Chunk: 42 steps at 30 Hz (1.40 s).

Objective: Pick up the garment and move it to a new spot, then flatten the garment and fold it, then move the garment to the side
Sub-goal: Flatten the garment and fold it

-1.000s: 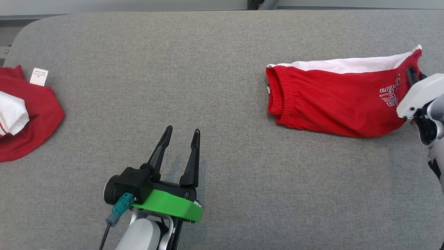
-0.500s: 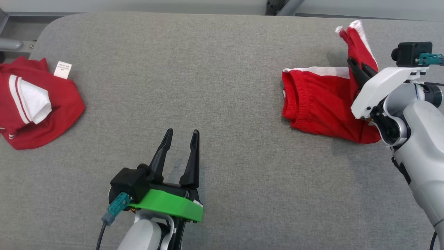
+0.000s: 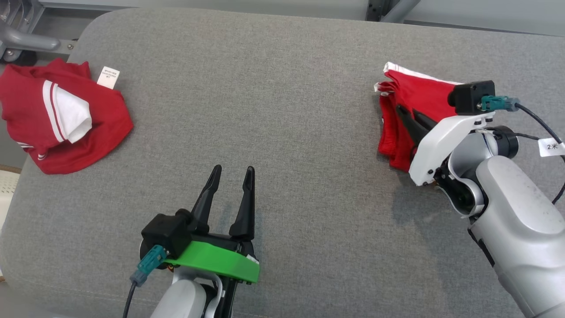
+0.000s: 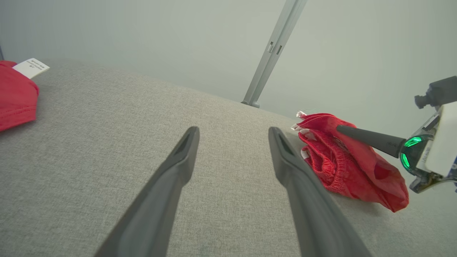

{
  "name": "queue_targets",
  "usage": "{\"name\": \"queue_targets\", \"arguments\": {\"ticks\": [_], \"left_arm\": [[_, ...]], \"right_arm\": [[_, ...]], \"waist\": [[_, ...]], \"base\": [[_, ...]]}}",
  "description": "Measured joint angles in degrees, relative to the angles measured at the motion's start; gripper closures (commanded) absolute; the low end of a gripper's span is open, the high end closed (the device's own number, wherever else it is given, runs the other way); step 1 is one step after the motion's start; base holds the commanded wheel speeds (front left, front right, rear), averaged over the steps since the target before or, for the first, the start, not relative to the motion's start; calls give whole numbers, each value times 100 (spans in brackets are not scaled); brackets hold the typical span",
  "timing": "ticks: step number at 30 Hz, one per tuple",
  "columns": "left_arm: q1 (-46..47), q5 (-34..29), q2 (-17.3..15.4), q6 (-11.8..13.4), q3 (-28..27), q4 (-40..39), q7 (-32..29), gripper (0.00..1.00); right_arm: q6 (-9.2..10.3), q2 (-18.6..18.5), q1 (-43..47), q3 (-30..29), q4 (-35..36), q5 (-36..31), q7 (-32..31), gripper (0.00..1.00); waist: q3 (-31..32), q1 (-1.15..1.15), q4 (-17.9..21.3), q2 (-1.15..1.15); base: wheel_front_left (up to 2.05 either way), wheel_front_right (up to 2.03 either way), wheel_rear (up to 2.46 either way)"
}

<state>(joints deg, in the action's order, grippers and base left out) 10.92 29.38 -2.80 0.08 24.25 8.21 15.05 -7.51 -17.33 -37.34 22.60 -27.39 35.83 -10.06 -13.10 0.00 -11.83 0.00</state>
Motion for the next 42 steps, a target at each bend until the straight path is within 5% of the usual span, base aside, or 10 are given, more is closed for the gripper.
{"name": "queue_targets", "arguments": {"ticks": [4,5,6,13,22,34,42], "left_arm": [[-3,0,0,14,-27,1,0,0],[-6,0,0,20,-31,0,0,0],[-10,-1,0,21,-32,0,0,0],[-85,-38,0,35,-58,63,0,0],[-405,-360,1,92,-305,68,0,0],[-1028,-916,0,256,-904,-155,0,0],[-1474,-1251,-1,294,-1323,-538,0,0]], "right_arm": [[0,20,309,-35,359,-107,-201,100],[0,31,393,-58,441,-136,-245,64],[0,52,477,-91,521,-160,-267,0],[0,328,1072,-524,1225,-163,-264,0],[0,357,1784,-1631,1508,-591,805,0],[1,247,2429,-1466,626,-1903,2430,0],[0,853,3162,-1638,1571,-2250,2513,0]], "waist": [[29,0,22,0],[38,0,37,0],[47,0,54,0],[194,0,186,0],[524,0,458,0],[1021,0,905,0],[1223,0,1182,0]], "base": [[0,0,0],[0,0,0],[0,0,0],[0,0,0],[0,0,0],[0,0,0],[0,0,0]]}}
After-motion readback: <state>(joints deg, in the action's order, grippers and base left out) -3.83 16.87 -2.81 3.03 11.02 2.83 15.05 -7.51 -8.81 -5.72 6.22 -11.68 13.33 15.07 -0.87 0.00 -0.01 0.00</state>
